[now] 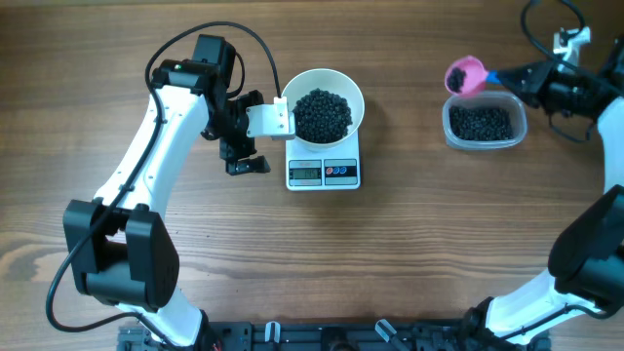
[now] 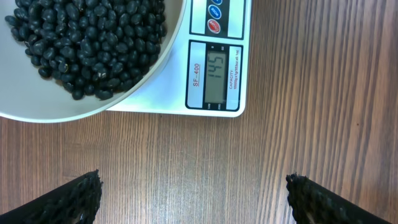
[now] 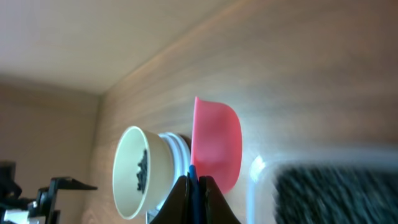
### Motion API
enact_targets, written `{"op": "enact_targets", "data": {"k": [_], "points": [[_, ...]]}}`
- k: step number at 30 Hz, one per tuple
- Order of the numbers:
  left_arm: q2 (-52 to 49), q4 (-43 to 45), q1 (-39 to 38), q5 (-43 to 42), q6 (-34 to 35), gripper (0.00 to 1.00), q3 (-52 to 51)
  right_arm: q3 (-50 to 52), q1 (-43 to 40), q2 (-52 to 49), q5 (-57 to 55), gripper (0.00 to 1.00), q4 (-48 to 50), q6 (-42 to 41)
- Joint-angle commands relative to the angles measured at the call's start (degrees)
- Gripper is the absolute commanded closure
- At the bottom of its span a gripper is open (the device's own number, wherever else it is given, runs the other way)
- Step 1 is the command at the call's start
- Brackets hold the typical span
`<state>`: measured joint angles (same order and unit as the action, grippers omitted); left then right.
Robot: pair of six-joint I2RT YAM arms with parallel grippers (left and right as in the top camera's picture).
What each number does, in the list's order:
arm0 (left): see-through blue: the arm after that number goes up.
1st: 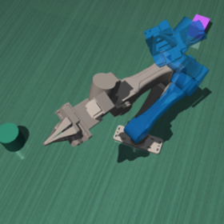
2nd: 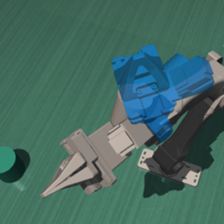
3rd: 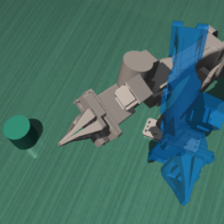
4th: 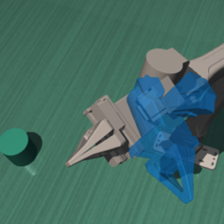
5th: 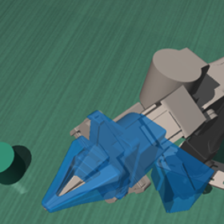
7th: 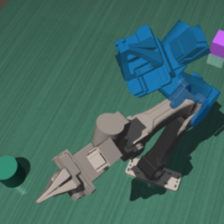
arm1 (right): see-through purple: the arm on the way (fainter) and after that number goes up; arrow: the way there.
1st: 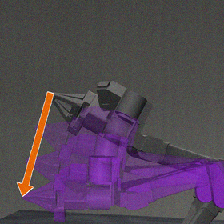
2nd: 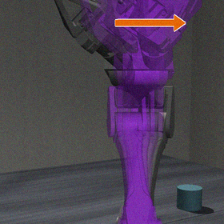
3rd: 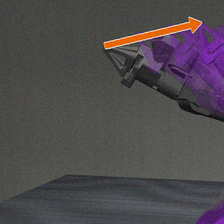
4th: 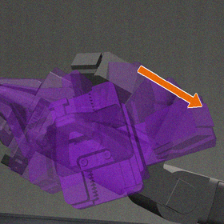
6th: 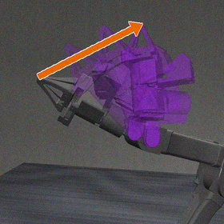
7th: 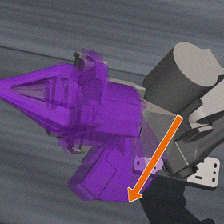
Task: Scoop item into bowl and weigh 150g on scale
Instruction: 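Lift the filled scoop and carry it over the white bowl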
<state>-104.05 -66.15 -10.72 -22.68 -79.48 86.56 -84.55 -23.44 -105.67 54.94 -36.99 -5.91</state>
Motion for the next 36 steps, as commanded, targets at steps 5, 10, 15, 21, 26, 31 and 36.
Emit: {"op": "enact_targets", "data": {"k": [5, 10, 15, 21, 26, 31, 36], "points": [[-0.11, -0.02, 0.22, -1.51, -1.11, 0.0, -0.48, -0.2, 11.89, -0.72, 4.9, 0.96, 17.94, -4.02], [-0.13, -0.02, 0.22, -1.51, -1.11, 0.0, -0.48, -0.2, 20.57, -0.74, -1.84, 0.96, 22.88, -4.0], [-0.11, -0.02, 0.24, -1.51, -1.11, 0.0, -0.48, -0.2, 27.36, -0.74, -5.62, 0.96, 22.84, -0.22], [-0.11, -0.02, 0.24, -1.51, -1.11, 0.0, -0.48, -0.17, 30.1, -0.85, -5.51, 0.96, 19.54, 9.05], [-0.11, -0.02, 0.22, -1.51, -1.11, 0.0, -0.48, -0.17, 29.86, -0.85, -8.37, 0.96, 18.12, 14.75], [-0.11, -0.02, 0.22, -1.51, -1.11, 0.0, -0.48, -0.17, 30.69, -0.85, -1.16, 0.96, 20.41, 18.03], [-0.13, -0.02, 0.22, -1.51, -1.11, 0.0, -0.48, -0.17, 31.67, -0.85, -10.32, 0.96, 17.9, 16.96]]}}
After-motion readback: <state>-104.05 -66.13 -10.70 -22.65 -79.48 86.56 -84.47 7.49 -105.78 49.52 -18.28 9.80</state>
